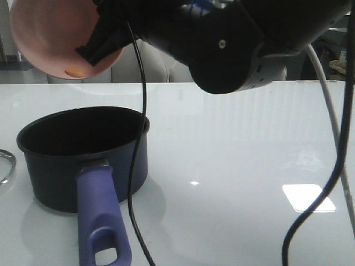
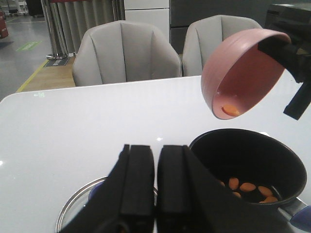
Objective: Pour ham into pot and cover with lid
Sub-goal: 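Tilt the pink bowl to pour the orange pieces into the saucepan, then carry the empty pink bowl back and set it on the table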
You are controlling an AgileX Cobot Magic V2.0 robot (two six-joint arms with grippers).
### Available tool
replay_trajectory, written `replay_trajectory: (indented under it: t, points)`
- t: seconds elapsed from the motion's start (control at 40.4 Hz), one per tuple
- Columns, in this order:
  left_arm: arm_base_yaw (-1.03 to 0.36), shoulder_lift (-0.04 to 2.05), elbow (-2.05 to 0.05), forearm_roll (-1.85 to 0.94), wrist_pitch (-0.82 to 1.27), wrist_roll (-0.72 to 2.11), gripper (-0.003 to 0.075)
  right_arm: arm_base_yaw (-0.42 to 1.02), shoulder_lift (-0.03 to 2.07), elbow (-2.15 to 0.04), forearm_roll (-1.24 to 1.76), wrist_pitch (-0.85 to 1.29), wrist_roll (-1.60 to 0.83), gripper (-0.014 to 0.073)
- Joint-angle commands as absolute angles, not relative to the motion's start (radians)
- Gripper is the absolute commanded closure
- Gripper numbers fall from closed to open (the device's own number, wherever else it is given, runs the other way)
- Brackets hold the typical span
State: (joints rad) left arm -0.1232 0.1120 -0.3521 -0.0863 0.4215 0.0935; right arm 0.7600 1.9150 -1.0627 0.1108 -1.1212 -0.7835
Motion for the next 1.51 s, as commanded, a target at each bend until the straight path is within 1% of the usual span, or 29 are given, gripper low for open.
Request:
replay_trajectory:
  t: [0.0,0.396,0.545,0.619,0.718,0.867,1.04,1.114,1.313,1.486]
  points:
    - [-0.13,0.123,-0.379,-0.094,0.339,0.091,0.0606,0.759,1.852,-1.093,0.106,-1.302,-0.787,0.0456]
    - [-0.13,0.123,-0.379,-0.094,0.339,0.091,0.0606,0.754,1.863,-1.09,0.146,-1.301,-0.786,0.0456]
    - [-0.13,0.123,-0.379,-0.094,0.339,0.091,0.0606,0.76,1.832,-1.09,0.308,-1.264,-0.695,0.0456]
    - [-0.13,0.123,-0.379,-0.094,0.339,0.091,0.0606,0.76,1.781,-1.09,0.429,-1.137,-0.677,0.0456]
    - [-0.13,0.123,-0.379,-0.094,0.339,0.091,0.0606,0.745,1.689,-1.09,0.528,-0.896,-0.678,0.0456]
    - [-0.13,0.123,-0.379,-0.097,0.339,0.091,0.0606,0.686,1.575,-1.09,0.542,-0.544,-0.688,0.0456]
    - [-0.13,0.123,-0.379,-0.097,0.339,0.091,0.0606,0.575,1.472,-1.09,0.55,-0.182,-0.785,0.0456]
    - [-0.13,0.123,-0.379,-0.097,0.339,0.091,0.0606,0.524,1.435,-1.09,0.554,-0.03,-0.786,0.0456]
    - [-0.13,0.123,-0.379,-0.097,0.339,0.091,0.0606,0.407,1.352,-1.09,0.544,0.199,-0.786,0.0456]
    - [-0.13,0.123,-0.379,-0.098,0.337,0.091,0.0606,0.319,1.329,-1.09,0.498,0.314,-0.746,0.0456]
